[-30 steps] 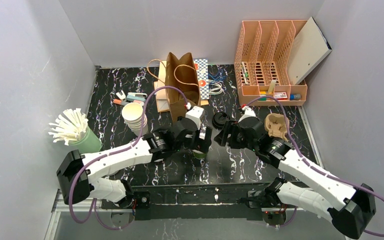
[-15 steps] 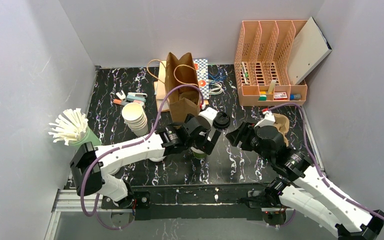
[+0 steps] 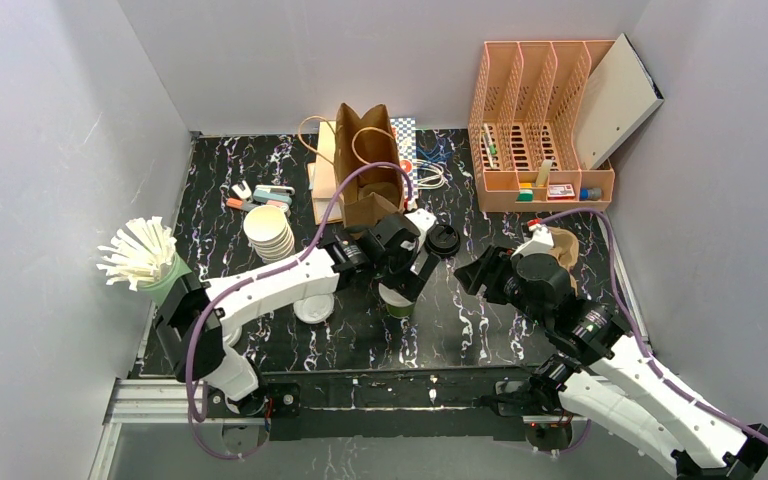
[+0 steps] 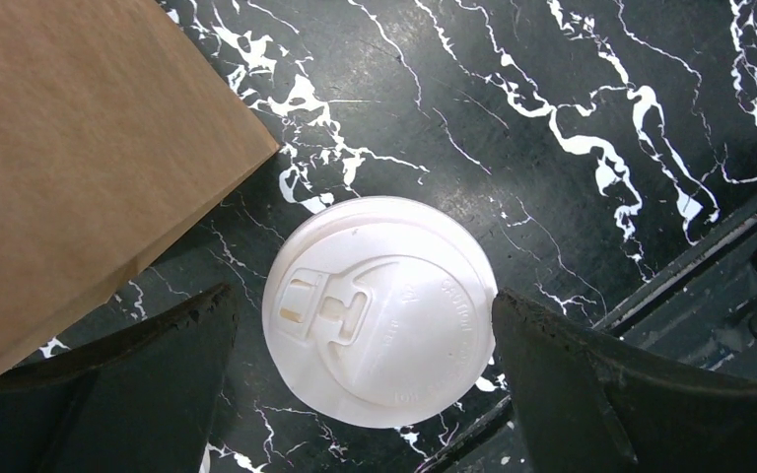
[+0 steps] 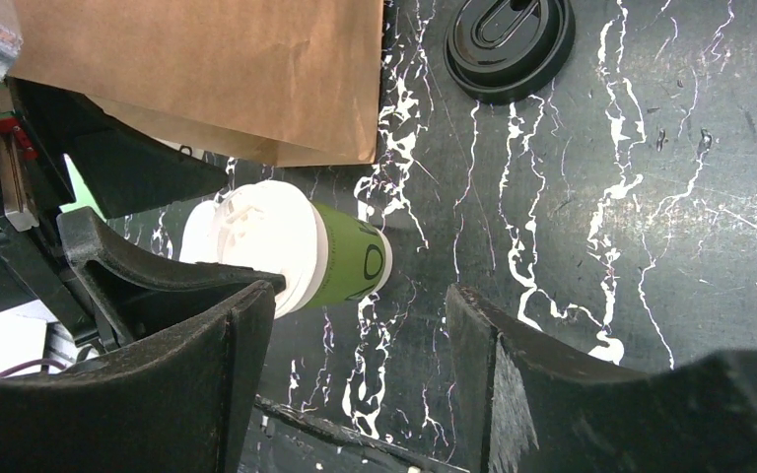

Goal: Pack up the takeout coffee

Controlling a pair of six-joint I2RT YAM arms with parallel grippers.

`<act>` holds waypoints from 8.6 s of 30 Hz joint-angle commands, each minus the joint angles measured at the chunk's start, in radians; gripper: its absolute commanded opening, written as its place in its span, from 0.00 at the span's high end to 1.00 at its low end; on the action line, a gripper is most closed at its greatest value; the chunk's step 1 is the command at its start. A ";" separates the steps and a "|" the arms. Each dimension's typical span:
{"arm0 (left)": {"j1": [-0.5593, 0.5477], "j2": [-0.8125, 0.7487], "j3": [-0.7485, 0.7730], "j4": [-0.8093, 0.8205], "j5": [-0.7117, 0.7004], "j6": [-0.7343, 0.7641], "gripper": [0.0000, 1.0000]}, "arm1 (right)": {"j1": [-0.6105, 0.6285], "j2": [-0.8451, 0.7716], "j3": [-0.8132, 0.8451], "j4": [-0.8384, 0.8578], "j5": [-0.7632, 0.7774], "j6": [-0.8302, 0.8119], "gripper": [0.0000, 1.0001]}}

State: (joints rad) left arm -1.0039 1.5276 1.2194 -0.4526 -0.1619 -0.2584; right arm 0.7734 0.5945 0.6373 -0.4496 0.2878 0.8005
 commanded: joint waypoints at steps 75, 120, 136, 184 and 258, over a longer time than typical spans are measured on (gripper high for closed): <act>-0.117 -0.053 -0.193 -0.032 -0.305 -0.136 0.26 | -0.003 0.172 -0.357 0.624 -0.471 0.182 0.49; -0.117 -0.070 -0.249 -0.064 -0.256 -0.155 0.23 | -0.003 0.377 -0.351 0.921 -0.479 0.277 0.57; -0.117 -0.050 -0.259 -0.065 -0.236 -0.157 0.23 | -0.003 0.468 -0.339 0.793 -0.431 0.344 0.69; -0.113 -0.133 -0.024 -0.096 -0.269 -0.128 0.02 | -0.002 0.322 -0.224 0.519 -0.376 0.143 0.48; 0.328 -0.720 -0.737 0.306 0.295 -0.652 0.61 | 0.311 0.864 0.468 0.110 -0.312 -0.863 0.06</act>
State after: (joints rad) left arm -0.6823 0.7990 0.5049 -0.1978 0.0872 -0.8913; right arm 1.0695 1.4487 1.0664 -0.3016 -0.0689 -0.0593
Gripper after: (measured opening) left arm 0.395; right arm 0.955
